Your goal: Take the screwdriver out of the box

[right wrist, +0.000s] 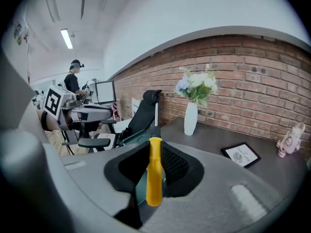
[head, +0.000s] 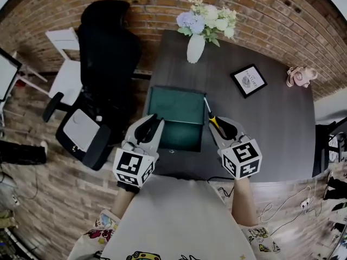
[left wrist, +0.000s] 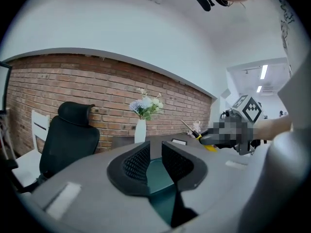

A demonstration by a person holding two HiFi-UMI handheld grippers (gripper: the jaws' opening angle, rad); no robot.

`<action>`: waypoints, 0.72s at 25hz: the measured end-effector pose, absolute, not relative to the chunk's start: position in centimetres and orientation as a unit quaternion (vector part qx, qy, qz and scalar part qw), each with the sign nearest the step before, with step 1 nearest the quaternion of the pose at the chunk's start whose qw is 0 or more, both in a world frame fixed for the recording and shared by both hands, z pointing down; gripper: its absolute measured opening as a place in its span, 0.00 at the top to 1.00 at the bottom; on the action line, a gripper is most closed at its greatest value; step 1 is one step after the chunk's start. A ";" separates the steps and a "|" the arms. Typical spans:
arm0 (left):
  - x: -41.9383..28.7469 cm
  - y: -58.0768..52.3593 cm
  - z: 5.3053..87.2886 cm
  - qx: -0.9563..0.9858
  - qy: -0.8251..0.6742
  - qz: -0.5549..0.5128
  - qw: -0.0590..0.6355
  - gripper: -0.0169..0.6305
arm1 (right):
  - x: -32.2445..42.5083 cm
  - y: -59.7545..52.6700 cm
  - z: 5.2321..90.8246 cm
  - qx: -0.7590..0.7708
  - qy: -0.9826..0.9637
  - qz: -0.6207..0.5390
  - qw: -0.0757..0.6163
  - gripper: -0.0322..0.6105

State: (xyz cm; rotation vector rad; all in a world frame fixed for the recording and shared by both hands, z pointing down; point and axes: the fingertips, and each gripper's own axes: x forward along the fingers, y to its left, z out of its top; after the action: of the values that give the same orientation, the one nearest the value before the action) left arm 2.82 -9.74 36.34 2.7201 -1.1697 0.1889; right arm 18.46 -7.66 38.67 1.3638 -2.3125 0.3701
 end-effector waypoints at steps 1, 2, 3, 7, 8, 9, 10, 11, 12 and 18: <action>3.2 -9.8 36.0 0.916 -0.386 0.063 0.084 0.86 | 18.9 -7.5 38.2 0.500 -0.832 0.131 0.202 0.83; 3.6 -9.8 35.6 0.919 -0.380 0.061 0.080 0.86 | 19.4 -7.4 37.7 0.509 -0.830 0.128 0.189 0.83; 3.9 -9.8 35.2 0.922 -0.375 0.060 0.077 0.87 | 19.8 -7.3 37.1 0.516 -0.829 0.124 0.176 0.83; 4.6 -10.1 33.6 0.929 -0.361 0.052 0.069 0.88 | 20.8 -6.9 34.8 0.541 -0.825 0.099 0.132 0.83; 4.8 -10.2 33.2 0.930 -0.358 0.051 0.068 0.88 | 21.0 -6.8 34.2 0.545 -0.824 0.091 0.123 0.83; 4.9 -10.2 32.9 0.931 -0.355 0.050 0.066 0.89 | 21.1 -6.8 33.7 0.548 -0.824 0.084 0.115 0.83; 5.0 -10.3 32.6 0.932 -0.353 0.049 0.064 0.89 | 21.2 -6.7 33.2 0.550 -0.824 0.077 0.109 0.83; 5.1 -10.3 32.4 0.933 -0.351 0.048 0.063 0.89 | 21.2 -6.7 32.9 0.552 -0.824 0.071 0.104 0.83; 5.1 -10.3 32.1 0.933 -0.350 0.048 0.063 0.90 | 21.3 -6.6 32.6 0.554 -0.824 0.066 0.100 0.83; 4.7 -10.4 31.2 0.933 -0.353 0.039 0.062 0.95 | 21.3 -6.2 32.2 0.558 -0.823 0.064 0.084 0.83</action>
State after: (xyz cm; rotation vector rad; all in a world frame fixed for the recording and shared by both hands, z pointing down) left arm 4.74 -10.44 31.20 2.8199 -1.0678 0.1165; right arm 21.26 -6.17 32.18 1.6635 -2.4570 0.1907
